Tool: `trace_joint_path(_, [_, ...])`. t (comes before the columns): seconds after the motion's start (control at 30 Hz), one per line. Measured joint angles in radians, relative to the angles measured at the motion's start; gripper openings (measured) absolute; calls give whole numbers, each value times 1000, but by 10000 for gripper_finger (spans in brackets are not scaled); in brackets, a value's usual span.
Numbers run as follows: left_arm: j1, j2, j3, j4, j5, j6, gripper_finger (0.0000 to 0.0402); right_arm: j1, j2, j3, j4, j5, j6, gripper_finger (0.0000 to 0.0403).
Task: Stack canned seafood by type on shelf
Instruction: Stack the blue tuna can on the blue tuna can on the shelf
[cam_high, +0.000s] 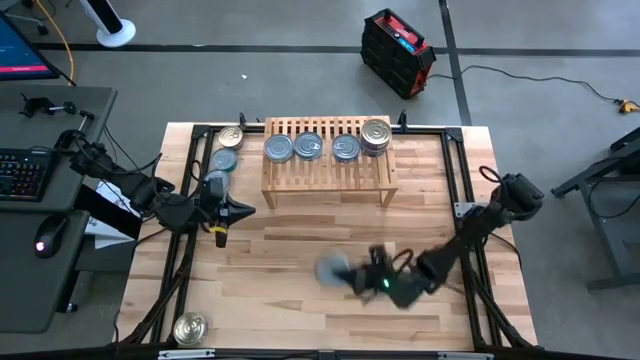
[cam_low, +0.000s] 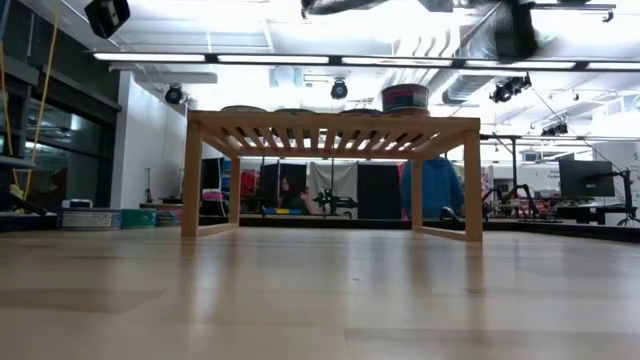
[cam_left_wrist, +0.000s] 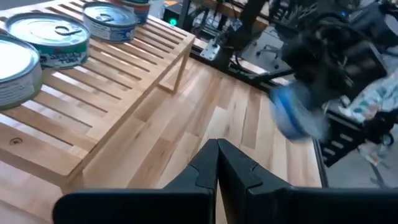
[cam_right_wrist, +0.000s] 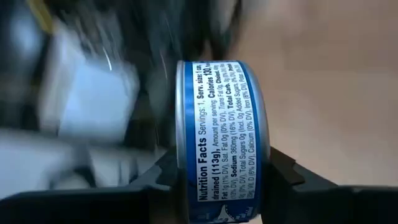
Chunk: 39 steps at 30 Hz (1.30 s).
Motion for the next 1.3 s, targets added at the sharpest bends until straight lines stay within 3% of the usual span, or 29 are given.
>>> trace_joint_path(0.07, [0, 0, 0, 7, -19, -14, 0, -66, -4, -3, 101, 134, -124, 111])
trace_joint_path(0.17, [0, 0, 0, 7, -43, -37, 0, -184, -7, 21, 151, 233, -236, 111])
trace_joint_path(0.37, [1, 0, 0, 22, -44, -72, 0, -409, -9, 83, 149, 246, -228, 111])
trace_joint_path(0.57, [1, 0, 0, 22, -44, -90, 0, -512, -9, 161, 103, 212, -262, 111])
trace_joint_path(0.7, [1, 0, 0, 21, -44, -90, 0, -547, -17, 237, -120, 210, -238, 111])
trace_joint_path(0.97, [1, 0, 0, 20, -44, -64, 0, -607, -34, 511, -904, 153, -42, 111])
trace_joint_path(1.13, [1, 0, 0, 19, -44, -38, 0, -668, -32, 512, -984, 21, 12, 111])
trace_joint_path(1.3, [1, 0, 0, 19, -44, -35, 0, -692, -29, 478, -1008, 5, 124, 111])
